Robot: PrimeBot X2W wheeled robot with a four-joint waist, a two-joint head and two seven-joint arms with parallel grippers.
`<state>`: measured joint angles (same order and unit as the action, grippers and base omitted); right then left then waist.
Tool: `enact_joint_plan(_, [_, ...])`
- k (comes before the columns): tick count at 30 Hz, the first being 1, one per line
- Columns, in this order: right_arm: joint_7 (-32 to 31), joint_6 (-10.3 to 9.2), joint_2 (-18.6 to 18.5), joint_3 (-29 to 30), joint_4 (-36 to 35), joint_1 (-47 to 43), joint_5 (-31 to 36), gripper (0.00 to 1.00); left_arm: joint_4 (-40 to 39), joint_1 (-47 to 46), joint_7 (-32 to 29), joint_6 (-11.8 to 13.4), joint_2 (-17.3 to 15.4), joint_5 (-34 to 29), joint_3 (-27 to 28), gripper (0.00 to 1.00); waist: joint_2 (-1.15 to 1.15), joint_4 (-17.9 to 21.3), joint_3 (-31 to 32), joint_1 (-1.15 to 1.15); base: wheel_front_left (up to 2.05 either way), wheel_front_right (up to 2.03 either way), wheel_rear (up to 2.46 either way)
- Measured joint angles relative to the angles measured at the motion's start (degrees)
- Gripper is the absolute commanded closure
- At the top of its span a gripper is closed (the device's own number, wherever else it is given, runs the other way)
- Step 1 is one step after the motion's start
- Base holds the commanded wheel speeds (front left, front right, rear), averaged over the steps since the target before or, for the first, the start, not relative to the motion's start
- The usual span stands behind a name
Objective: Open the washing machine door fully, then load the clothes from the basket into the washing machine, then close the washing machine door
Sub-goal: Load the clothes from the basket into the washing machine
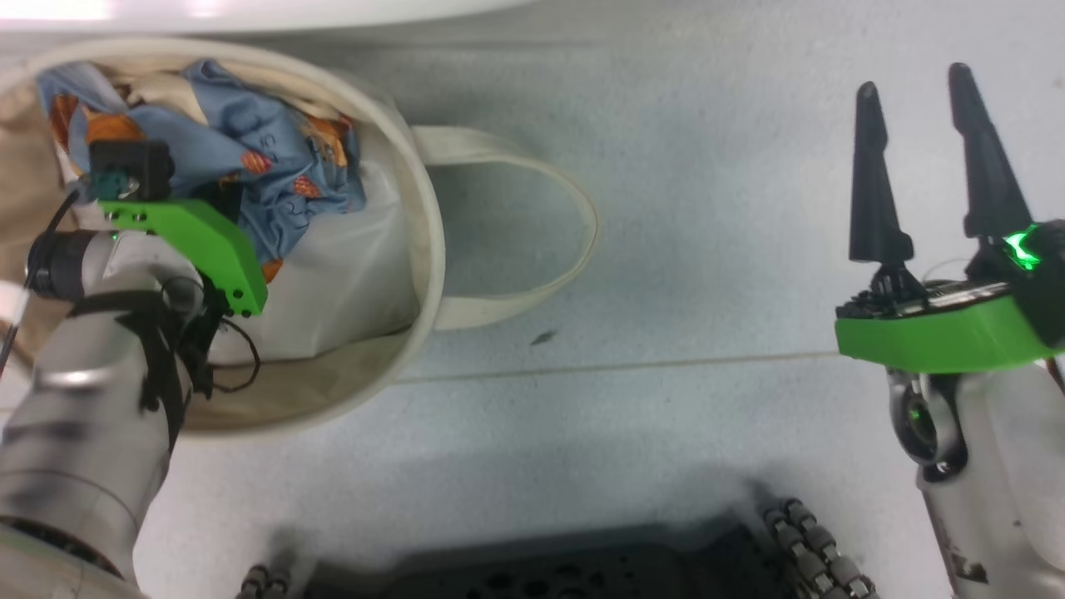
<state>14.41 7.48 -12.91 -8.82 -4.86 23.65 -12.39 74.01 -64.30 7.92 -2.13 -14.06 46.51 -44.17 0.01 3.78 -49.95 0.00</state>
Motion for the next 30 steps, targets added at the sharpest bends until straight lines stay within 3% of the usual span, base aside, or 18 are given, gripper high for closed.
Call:
enact_joint_plan(8, [0.31, 0.00, 1.51, -1.26, 4.50, 0.91, -3.13, 0.00, -0.45, 7.53, 6.33, -1.46, 0.19, 0.65, 1.53, 1.00, 0.00, -0.74, 8.58, -0.01, 0.00, 0.00, 0.00])
enact_joint_plan(18, [0.31, 0.00, 1.75, -2.02, 8.71, -4.31, -7.19, 0.00, -20.74, 20.96, 6.39, 1.13, -0.96, -6.54, 15.67, 1.00, 0.00, -2.25, 21.63, -0.01, 0.00, 0.00, 0.00])
enact_joint_plan(30, [0.31, 0.00, 1.82, -3.88, 12.85, -13.23, -12.10, 0.00, -35.96, 35.87, 6.39, -0.99, 1.03, -18.16, 28.40, 1.00, 0.00, -3.88, 38.39, -0.02, 0.00, 0.00, 0.00])
